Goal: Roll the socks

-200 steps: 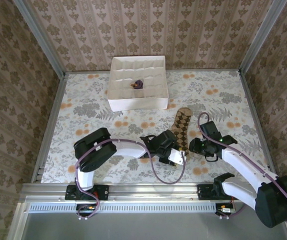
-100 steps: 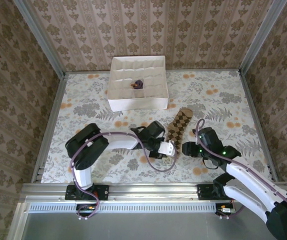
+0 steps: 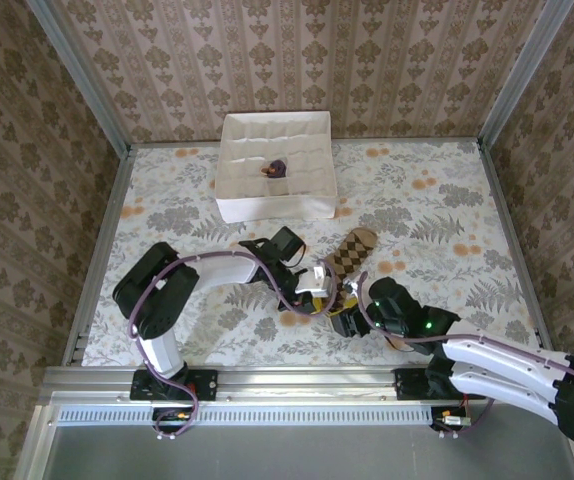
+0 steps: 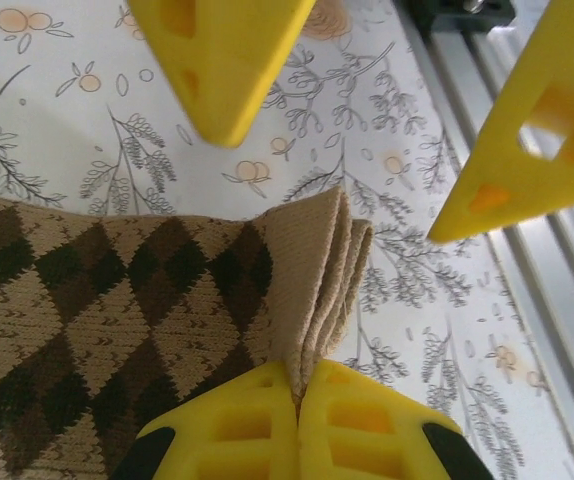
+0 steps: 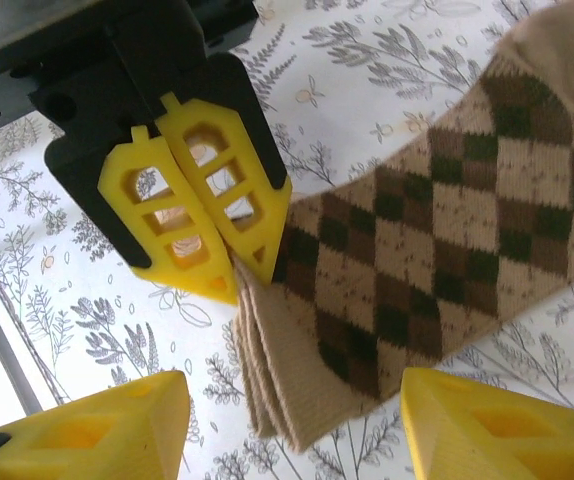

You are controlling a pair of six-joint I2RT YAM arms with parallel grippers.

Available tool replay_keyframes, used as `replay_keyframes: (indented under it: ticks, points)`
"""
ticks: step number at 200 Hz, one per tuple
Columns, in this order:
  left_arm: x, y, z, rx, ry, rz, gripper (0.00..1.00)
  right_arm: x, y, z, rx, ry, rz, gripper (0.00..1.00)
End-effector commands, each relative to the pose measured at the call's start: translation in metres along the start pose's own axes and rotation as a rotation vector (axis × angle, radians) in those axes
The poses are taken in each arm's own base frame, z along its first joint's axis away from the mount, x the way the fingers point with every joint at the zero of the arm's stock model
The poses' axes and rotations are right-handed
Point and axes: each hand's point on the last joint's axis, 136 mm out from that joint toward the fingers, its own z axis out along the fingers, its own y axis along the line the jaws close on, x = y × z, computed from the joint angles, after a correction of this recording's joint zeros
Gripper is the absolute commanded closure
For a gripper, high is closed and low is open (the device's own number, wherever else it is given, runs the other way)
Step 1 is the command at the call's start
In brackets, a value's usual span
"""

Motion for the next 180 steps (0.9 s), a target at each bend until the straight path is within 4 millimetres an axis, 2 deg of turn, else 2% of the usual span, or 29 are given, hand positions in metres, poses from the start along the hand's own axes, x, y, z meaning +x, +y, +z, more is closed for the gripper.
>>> replay_keyframes:
  ticks: [1,57,70,89,114,135,150,158,180]
  points:
    - [-0.013,-0.007,-0.007,0.074,-0.063,-0.072,1.00,-0.012,0.010,0.005,-0.045,-0.046,-0.078,0.41]
    - [-0.017,-0.002,-0.011,0.087,-0.090,-0.112,1.00,-0.001,0.007,0.023,-0.039,0.018,-0.103,0.41]
    - [-0.016,-0.002,-0.011,0.084,-0.087,-0.116,1.00,0.002,0.006,0.027,-0.034,0.040,-0.100,0.43]
    - [-0.012,-0.001,-0.010,0.078,-0.078,-0.127,1.00,0.002,0.006,0.032,-0.037,0.049,-0.089,0.54]
    - [-0.004,0.002,-0.007,0.055,-0.062,-0.145,1.00,0.003,0.005,0.034,-0.031,0.059,-0.069,0.85]
    - [0.005,0.006,-0.006,0.008,-0.046,-0.155,1.00,0.006,0.004,0.033,-0.027,0.074,-0.046,1.00]
    - [0.010,0.008,-0.005,-0.028,-0.052,-0.156,1.00,0.008,0.006,0.031,-0.036,0.089,-0.024,1.00]
    - [0.011,0.010,-0.005,-0.052,-0.056,-0.150,0.97,0.009,0.008,0.029,-0.042,0.097,-0.005,1.00]
    - [0.013,0.017,-0.011,-0.186,-0.057,-0.070,0.76,0.018,0.002,0.026,-0.017,0.135,0.090,1.00]
